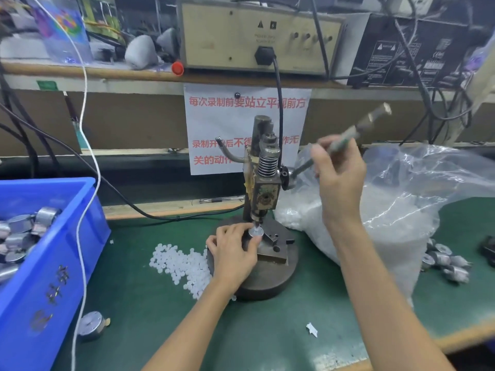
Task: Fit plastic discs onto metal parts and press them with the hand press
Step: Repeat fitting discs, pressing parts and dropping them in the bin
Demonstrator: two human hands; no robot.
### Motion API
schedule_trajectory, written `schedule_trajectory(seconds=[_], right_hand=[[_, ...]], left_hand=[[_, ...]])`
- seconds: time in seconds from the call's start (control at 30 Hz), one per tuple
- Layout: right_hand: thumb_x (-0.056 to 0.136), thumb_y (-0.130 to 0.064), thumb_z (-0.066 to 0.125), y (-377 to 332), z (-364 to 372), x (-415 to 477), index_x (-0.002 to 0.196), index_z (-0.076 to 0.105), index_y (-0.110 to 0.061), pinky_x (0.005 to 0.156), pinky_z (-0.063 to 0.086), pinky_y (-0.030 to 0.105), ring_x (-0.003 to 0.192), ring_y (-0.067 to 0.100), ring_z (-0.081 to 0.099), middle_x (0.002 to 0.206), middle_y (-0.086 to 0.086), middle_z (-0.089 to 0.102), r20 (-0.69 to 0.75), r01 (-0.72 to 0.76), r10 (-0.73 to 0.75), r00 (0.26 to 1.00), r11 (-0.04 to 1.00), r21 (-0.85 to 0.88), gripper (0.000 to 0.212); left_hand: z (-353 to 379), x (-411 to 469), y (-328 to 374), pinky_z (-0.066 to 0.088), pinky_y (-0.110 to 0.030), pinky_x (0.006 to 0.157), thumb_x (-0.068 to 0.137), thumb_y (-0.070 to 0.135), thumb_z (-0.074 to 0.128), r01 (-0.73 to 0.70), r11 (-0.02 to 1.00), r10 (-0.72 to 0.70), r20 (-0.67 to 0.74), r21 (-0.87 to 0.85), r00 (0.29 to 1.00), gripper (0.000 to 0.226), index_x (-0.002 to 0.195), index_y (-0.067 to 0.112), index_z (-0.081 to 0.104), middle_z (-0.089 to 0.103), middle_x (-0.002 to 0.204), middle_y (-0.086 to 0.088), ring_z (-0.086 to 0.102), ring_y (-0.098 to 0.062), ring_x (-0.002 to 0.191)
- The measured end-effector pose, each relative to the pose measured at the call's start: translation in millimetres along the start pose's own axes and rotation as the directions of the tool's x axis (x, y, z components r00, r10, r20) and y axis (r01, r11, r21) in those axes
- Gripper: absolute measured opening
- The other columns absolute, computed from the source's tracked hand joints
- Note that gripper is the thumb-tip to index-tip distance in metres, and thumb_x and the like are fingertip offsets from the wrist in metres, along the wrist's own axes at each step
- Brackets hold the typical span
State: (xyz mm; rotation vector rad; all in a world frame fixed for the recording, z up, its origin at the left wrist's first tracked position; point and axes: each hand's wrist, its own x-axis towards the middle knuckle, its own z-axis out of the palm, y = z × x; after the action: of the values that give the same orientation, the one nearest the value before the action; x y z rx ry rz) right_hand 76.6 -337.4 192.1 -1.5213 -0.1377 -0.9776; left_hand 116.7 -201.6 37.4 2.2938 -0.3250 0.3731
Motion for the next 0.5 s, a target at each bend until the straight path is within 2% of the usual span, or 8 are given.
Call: schedule_trajectory(seconds=[0.07, 0.13, 0.3, 0.4, 0.5], right_hand=[[0.085, -0.007, 0.058, 6.5, -2.0, -26.6, 0.093, 0.049, -0.023, 0.071, 0.045, 0.015, 0.073, 0.000, 0.053, 0.080, -0.021, 0.056, 0.010, 0.063, -0.064, 0.998, 0.996, 0.065, 0.021], [0.083, -0.005, 0.058, 12.8, 3.0, -34.0, 0.098, 0.046, -0.023, 0.075, 0.045, 0.017, 0.076, -0.001, 0.053, 0.084, -0.022, 0.056, -0.010, 0.064, -0.064, 0.998, 0.993, 0.100, 0.026], [0.082, -0.002, 0.056, 16.2, 18.7, -28.3, 0.097, 0.046, -0.022, 0.072, 0.045, 0.016, 0.073, -0.003, 0.053, 0.085, -0.014, 0.053, -0.160, 0.072, -0.050, 0.986, 0.988, 0.139, 0.027], [0.082, -0.002, 0.053, 12.9, 20.2, -9.7, 0.116, 0.047, -0.015, 0.075, 0.046, 0.021, 0.085, 0.002, 0.056, 0.106, 0.001, 0.057, -0.096, -0.035, 0.058, 0.994, 0.972, 0.230, 0.037], [0.081, -0.001, 0.052, 9.8, 21.0, -1.4, 0.138, 0.033, -0.005, 0.088, 0.047, 0.026, 0.098, 0.010, 0.057, 0.131, 0.009, 0.049, -0.018, -0.116, 0.123, 0.992, 0.967, 0.225, 0.060]], left_hand=[[-0.1, 0.0, 0.1, 0.011, -0.024, 0.082, 0.088, 0.040, 0.056, 0.002, 1.000, -0.001, -0.011, 0.011, 1.000, 0.029, 0.115, 0.031, 0.060, 0.059, 0.115, 0.015, 0.036, -0.008, 0.111], [0.0, 0.9, 1.3, 0.011, -0.024, 0.081, 0.087, 0.040, 0.056, 0.009, 1.000, -0.008, -0.022, 0.026, 1.000, 0.030, 0.115, 0.031, 0.060, 0.060, 0.115, 0.014, 0.036, -0.009, 0.111], [-1.4, 1.9, 3.3, 0.009, -0.024, 0.080, 0.088, 0.041, 0.055, 0.021, 1.000, -0.021, 0.000, 0.021, 1.000, 0.029, 0.115, 0.031, 0.060, 0.060, 0.117, 0.013, 0.035, -0.009, 0.112], [-1.8, 1.9, 2.7, 0.010, -0.025, 0.080, 0.088, 0.041, 0.054, 0.023, 1.000, -0.023, 0.021, 0.020, 1.000, 0.028, 0.114, 0.032, 0.059, 0.059, 0.116, 0.013, 0.035, -0.009, 0.112], [-1.9, 0.4, 5.0, 0.010, -0.025, 0.078, 0.089, 0.040, 0.051, 0.041, 0.999, -0.042, 0.034, 0.028, 0.999, 0.027, 0.114, 0.033, 0.058, 0.060, 0.114, 0.012, 0.035, -0.010, 0.112]])
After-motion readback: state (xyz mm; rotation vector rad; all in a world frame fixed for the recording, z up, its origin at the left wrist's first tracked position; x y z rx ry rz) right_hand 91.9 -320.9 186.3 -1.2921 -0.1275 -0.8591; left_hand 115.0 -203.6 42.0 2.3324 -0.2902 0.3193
